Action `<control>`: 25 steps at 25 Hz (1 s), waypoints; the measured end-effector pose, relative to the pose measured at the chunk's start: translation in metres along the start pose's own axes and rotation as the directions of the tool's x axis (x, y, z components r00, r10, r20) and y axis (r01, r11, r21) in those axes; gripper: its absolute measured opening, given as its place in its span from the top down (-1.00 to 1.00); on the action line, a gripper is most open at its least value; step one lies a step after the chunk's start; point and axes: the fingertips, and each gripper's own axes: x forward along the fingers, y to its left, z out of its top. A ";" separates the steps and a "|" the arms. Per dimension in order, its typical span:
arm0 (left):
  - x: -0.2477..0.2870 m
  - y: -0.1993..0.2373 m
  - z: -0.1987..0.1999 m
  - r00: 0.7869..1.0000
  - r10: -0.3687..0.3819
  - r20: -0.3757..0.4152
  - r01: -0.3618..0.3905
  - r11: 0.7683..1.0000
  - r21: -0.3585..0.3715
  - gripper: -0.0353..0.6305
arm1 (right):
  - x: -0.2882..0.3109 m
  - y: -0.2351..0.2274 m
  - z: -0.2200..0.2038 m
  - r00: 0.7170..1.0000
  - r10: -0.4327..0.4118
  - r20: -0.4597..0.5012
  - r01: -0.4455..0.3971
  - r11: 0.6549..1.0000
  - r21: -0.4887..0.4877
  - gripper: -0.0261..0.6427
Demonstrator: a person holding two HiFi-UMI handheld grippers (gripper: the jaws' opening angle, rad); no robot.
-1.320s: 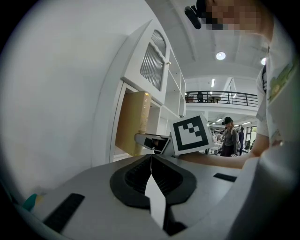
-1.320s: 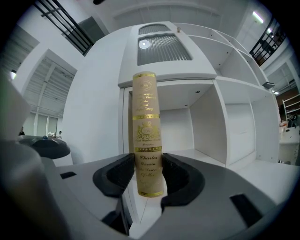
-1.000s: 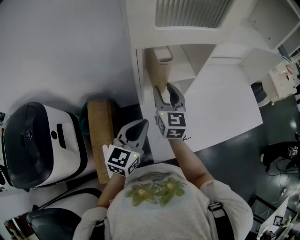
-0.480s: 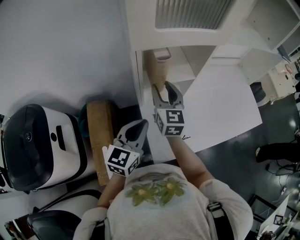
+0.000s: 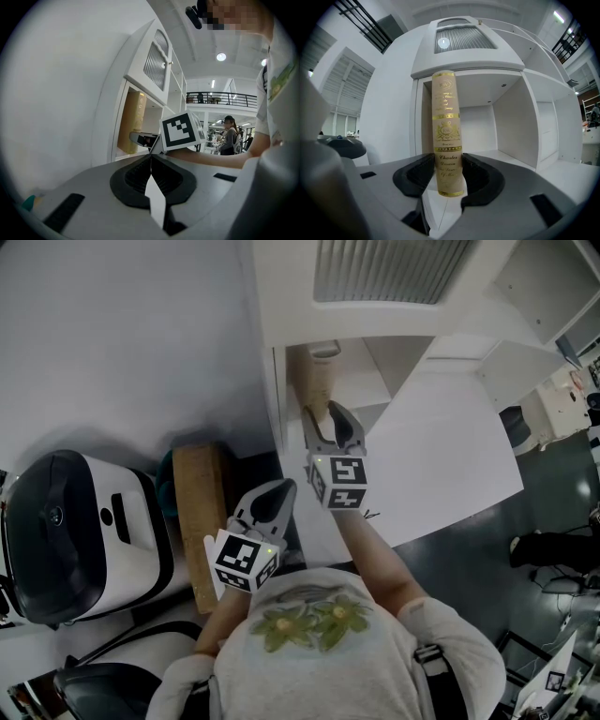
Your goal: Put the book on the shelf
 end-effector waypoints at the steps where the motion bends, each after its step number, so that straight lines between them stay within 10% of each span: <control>1: 0.000 0.001 0.000 1.000 0.001 0.000 -0.001 1.000 -0.001 0.81 | 0.001 0.000 0.000 1.000 0.000 0.000 0.000 1.000 0.000 0.31; 25: 0.005 0.004 0.001 1.000 0.006 -0.001 -0.006 1.000 -0.004 0.81 | 0.021 -0.002 0.001 0.999 0.032 -0.005 -0.032 0.999 0.011 0.31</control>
